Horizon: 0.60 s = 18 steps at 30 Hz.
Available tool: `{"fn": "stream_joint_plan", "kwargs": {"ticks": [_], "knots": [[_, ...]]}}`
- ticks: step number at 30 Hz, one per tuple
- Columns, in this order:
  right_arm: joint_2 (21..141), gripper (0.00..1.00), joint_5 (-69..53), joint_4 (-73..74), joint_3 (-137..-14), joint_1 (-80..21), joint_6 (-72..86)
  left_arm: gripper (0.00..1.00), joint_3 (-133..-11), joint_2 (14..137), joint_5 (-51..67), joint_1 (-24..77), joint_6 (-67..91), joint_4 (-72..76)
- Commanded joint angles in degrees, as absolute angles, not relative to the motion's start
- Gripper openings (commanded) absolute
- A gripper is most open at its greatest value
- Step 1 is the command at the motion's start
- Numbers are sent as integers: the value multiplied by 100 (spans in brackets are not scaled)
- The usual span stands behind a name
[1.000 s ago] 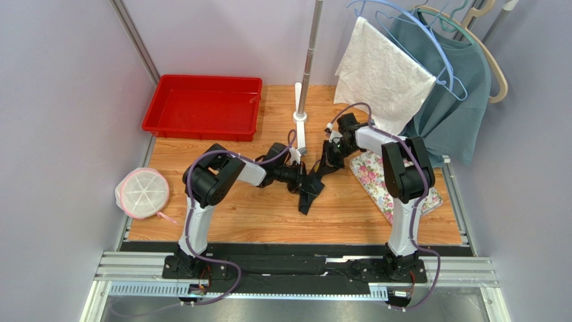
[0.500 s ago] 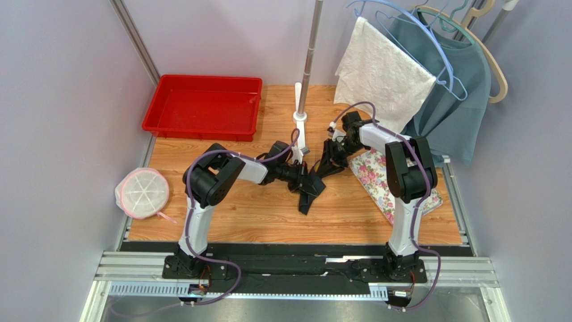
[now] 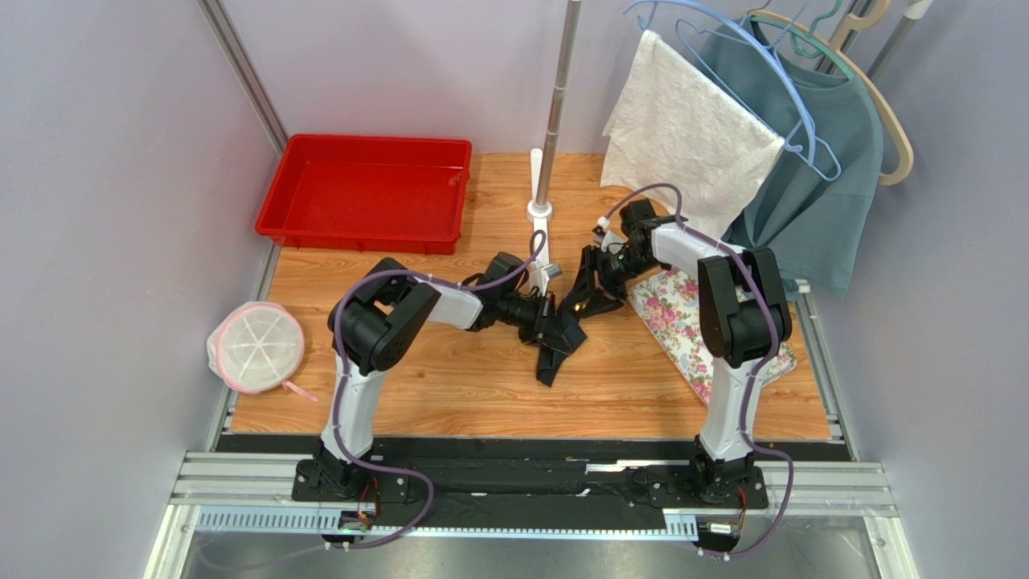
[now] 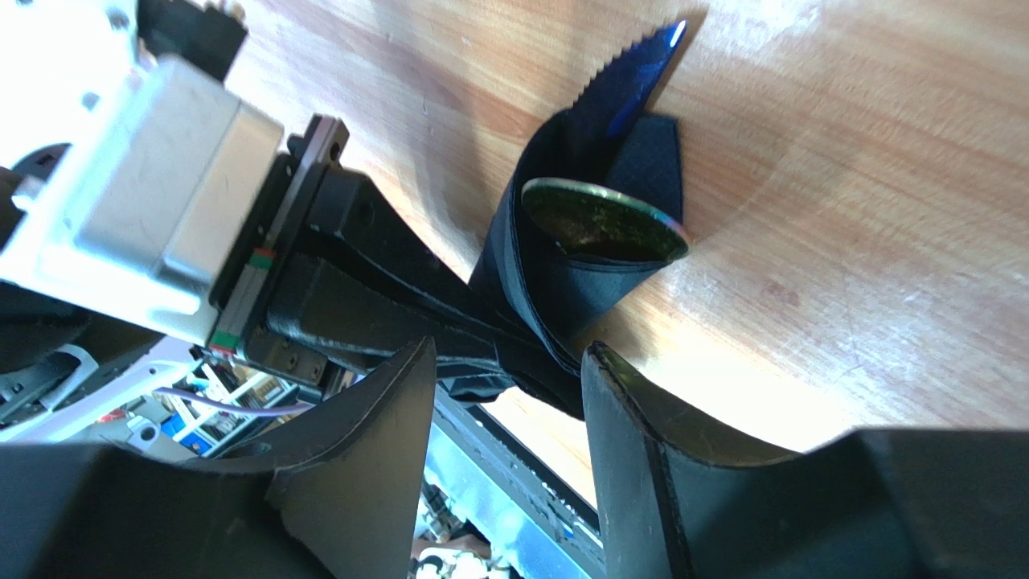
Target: Place the utensils on the paper napkin and roll it up
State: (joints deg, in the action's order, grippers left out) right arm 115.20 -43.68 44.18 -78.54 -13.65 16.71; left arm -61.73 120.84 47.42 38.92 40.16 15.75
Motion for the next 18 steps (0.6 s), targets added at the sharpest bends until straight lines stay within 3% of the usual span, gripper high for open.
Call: {"fn": "stream_joint_plan", "kwargs": {"ticks": [1,18], "knots": [[11584,52,-4509,4000,-7849,-1336,2012,0,-6003,12225,4263,3911,3261,809],[12058,58,-4403,3217,-7743,-1397,2856,0,-6073,12164,4447,3911,2761,747]]}}
